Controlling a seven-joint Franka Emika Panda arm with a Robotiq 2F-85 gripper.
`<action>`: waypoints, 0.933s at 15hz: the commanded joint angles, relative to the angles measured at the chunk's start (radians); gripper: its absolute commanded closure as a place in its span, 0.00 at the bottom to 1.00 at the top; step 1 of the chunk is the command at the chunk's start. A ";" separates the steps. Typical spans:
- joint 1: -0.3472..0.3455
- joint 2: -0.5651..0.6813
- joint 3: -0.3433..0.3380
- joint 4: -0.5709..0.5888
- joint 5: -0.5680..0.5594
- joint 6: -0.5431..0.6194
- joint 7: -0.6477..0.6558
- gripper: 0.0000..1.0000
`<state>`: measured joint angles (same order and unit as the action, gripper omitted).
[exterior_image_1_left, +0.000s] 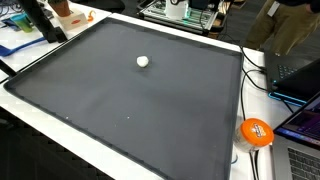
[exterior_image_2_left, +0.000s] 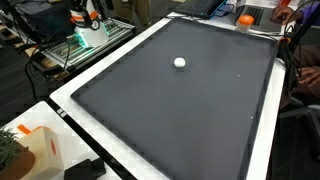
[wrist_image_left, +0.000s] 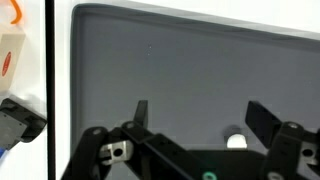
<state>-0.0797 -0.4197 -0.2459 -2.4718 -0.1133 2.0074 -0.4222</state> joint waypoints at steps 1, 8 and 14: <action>-0.010 0.001 0.009 0.001 0.004 -0.001 -0.003 0.00; 0.042 0.030 0.063 0.001 0.091 0.015 0.056 0.00; 0.091 0.145 0.212 -0.009 0.119 0.300 0.298 0.00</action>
<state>-0.0020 -0.3494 -0.0756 -2.4771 -0.0047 2.1722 -0.2139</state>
